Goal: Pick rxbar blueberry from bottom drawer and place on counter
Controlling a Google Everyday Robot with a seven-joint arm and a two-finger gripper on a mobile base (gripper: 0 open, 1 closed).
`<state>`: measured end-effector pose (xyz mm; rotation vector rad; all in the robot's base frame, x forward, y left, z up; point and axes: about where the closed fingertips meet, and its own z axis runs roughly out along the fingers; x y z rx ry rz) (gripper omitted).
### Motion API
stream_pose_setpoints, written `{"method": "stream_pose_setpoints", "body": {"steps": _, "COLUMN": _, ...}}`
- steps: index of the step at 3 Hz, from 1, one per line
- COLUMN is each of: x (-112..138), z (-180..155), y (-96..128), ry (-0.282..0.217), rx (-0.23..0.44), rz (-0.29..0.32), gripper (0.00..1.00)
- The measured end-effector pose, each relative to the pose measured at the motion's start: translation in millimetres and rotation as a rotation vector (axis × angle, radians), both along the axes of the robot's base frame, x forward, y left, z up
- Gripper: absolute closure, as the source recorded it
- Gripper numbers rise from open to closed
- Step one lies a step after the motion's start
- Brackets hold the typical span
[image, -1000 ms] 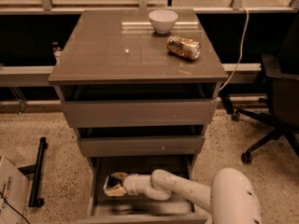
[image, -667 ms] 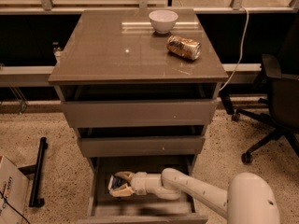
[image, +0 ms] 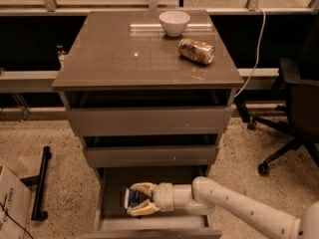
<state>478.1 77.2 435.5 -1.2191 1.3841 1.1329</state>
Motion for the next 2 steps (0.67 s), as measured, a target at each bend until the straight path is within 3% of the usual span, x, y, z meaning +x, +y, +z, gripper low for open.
{"method": "stream_pose_setpoints", "body": {"steps": 1, "x": -27, "z": 87, "y": -11, "ry": -0.206, "rx": -0.102, "rz": 0.015, "gripper": 1.0}}
{"method": "stream_pose_setpoints", "body": {"steps": 2, "x": -27, "z": 149, "y": -12, "ry": -0.363, "rx": -0.203, "rz": 0.021, "gripper": 1.0}}
